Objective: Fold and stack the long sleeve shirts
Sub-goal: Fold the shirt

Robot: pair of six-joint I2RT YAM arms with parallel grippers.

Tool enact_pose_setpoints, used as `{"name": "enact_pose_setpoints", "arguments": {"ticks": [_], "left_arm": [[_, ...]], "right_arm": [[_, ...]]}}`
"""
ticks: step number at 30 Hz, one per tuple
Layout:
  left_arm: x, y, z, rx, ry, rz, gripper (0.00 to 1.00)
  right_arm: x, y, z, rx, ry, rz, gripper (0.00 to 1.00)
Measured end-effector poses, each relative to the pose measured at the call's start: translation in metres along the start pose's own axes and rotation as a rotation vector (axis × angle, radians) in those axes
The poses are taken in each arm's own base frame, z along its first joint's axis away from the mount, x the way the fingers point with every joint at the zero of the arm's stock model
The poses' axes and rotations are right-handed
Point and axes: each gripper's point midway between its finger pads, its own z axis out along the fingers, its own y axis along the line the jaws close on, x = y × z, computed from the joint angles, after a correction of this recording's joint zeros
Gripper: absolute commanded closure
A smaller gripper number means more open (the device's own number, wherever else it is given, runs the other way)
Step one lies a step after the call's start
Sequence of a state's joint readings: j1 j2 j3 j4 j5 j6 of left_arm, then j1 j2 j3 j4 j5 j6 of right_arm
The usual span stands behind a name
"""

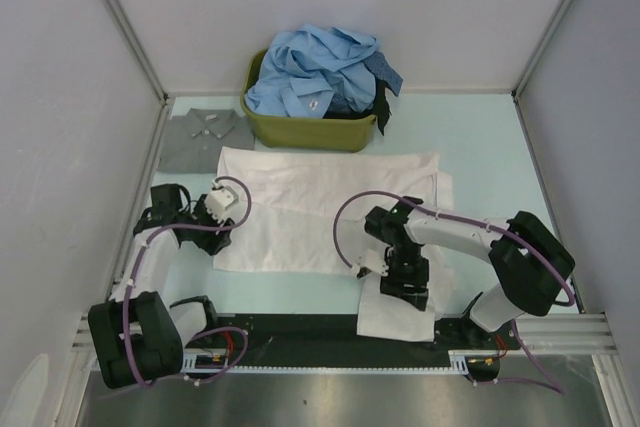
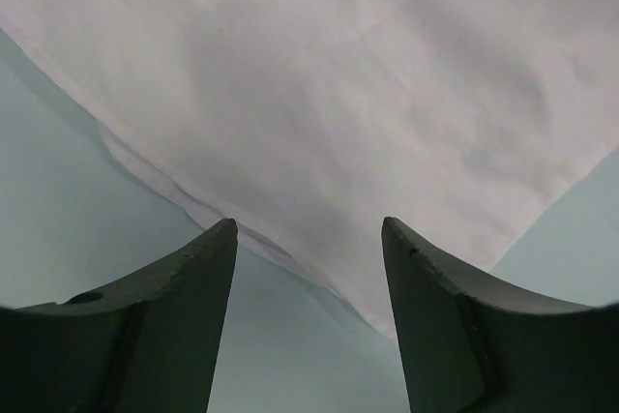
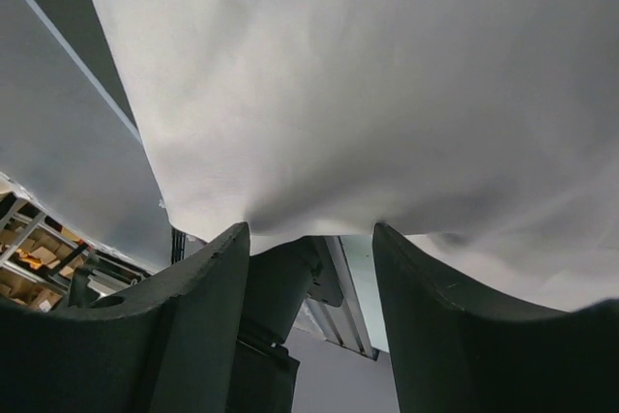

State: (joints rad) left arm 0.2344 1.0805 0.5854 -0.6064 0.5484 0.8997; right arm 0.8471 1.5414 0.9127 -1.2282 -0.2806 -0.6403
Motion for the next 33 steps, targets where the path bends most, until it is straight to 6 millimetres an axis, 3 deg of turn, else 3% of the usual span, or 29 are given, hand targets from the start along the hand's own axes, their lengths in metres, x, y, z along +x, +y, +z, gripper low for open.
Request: {"name": "enact_pose_setpoints", "arguments": {"ticks": [5, 8, 13, 14, 18, 23, 30, 33], "left_arm": [[0.006, -0.005, 0.003, 0.014, 0.004, -0.012, 0.32], [0.008, -0.007, 0.004, 0.018, 0.007, -0.014, 0.32], [0.008, -0.007, 0.004, 0.018, 0.008, -0.010, 0.32], [0.009, -0.007, 0.005, 0.020, 0.010, -0.007, 0.32], [0.012, -0.007, 0.007, 0.036, 0.022, -0.002, 0.33], [0.013, -0.012, 0.007, 0.069, 0.023, 0.043, 0.35], [0.025, -0.037, 0.002, 0.221, 0.043, 0.232, 0.36], [0.030, -0.042, 0.001, 0.254, 0.052, 0.321, 0.36]], "right_arm": [[0.001, 0.009, 0.001, -0.026, 0.014, 0.008, 0.42], [0.001, 0.012, 0.002, -0.033, 0.022, 0.011, 0.48], [0.003, 0.013, 0.008, -0.055, 0.071, 0.035, 0.69], [0.003, 0.013, 0.010, -0.060, 0.081, 0.043, 0.80], [0.004, 0.012, 0.012, -0.067, 0.094, 0.068, 0.99], [0.005, 0.009, 0.004, -0.052, 0.048, 0.073, 1.00], [-0.009, -0.014, -0.043, 0.020, -0.142, 0.109, 1.00], [-0.011, -0.018, -0.050, 0.036, -0.168, 0.098, 1.00]]}}
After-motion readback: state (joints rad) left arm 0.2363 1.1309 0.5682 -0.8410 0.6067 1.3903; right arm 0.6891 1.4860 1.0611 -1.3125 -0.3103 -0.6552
